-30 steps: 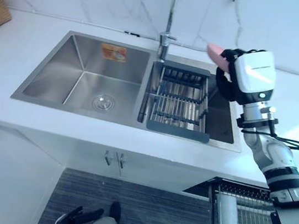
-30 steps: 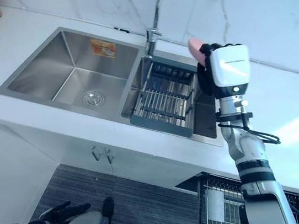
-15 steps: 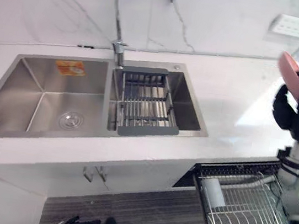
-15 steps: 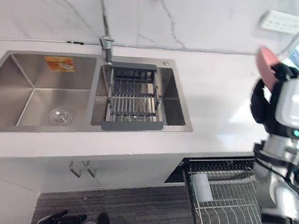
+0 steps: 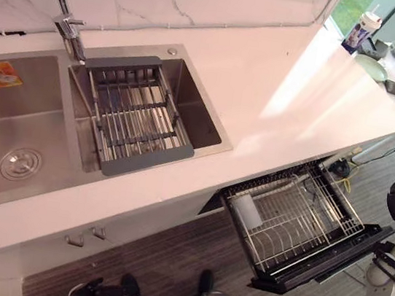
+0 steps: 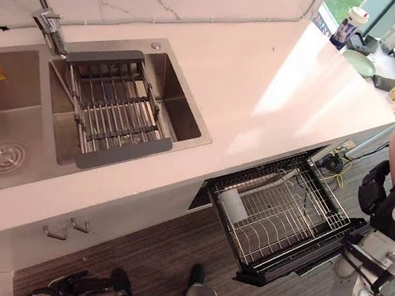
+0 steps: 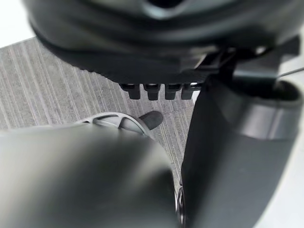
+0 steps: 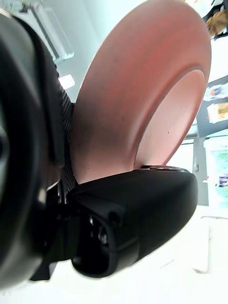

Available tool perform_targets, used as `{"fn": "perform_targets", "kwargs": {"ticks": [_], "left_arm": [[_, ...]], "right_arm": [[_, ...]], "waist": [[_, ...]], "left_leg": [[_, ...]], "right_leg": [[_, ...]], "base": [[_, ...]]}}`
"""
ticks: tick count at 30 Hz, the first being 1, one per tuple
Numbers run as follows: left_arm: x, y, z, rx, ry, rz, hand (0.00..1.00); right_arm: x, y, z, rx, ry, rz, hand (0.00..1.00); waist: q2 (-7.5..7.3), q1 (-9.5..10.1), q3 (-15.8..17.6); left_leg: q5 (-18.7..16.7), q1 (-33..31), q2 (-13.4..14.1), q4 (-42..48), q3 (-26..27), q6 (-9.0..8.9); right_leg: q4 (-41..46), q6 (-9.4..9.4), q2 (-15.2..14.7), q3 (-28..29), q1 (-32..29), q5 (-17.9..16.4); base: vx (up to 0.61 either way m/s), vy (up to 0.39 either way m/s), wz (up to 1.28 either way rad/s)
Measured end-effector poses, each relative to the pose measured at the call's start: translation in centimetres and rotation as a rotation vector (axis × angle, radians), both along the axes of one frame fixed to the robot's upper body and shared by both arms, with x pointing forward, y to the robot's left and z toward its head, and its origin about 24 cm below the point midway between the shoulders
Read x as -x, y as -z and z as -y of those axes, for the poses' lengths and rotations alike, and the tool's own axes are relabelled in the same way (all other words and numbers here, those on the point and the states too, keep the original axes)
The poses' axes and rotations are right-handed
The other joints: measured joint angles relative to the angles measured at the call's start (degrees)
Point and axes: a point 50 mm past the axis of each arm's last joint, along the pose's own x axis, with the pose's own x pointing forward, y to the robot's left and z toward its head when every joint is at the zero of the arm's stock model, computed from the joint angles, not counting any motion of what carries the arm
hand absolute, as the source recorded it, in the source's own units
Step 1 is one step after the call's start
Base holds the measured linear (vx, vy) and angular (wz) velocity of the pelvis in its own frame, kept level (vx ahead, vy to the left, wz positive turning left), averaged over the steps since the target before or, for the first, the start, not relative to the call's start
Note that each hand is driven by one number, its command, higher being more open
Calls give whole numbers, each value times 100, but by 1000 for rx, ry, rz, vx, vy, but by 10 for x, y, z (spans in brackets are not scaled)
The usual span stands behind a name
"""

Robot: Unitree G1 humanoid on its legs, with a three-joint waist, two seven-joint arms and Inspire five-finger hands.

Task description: Walk over to the sink, pick up the cup, carry it to the dishwasher, place the cup inside the dishwasher, then close the dishwasher door

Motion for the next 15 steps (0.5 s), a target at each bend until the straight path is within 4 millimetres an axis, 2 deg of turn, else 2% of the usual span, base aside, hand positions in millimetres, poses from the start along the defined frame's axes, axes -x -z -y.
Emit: {"fn": "perform_targets", "kwargs": {"ticks": [1, 3, 9, 15], "left_arm": [[-2, -1, 0, 2, -11, 12, 100], [-9, -2, 3, 15, -33, 34, 100], [-18, -1, 16, 54, -52, 71, 100], [-22, -1, 25, 83, -71, 104, 100]], "right_arm": [[-2, 7, -3, -41, 0, -5, 0], [-5, 15, -10, -78, -10, -13, 0], [-7, 35, -27, -164, -17, -50, 0], [-4, 45, -26, -247, 13, -52, 0]], "waist": [[13, 47, 8], [92, 147, 61], [357, 159, 238], [628, 192, 434]], "left_leg": [[-133, -138, 106, 265, -91, -21], [-310, -268, 244, 575, -189, -45], [-438, -460, 250, 811, -351, -18], [-433, -595, 204, 868, -430, -9]], "right_leg": [[-18, 72, 54, -43, -12, 54], [-62, 70, 130, -110, 35, 80], [-95, 83, 88, -269, 56, 132], [-172, 192, 41, -305, 27, 190]], "base": [[93, -51, -5], [91, -44, -6], [14, 24, 10], [-64, 14, 7]]}}
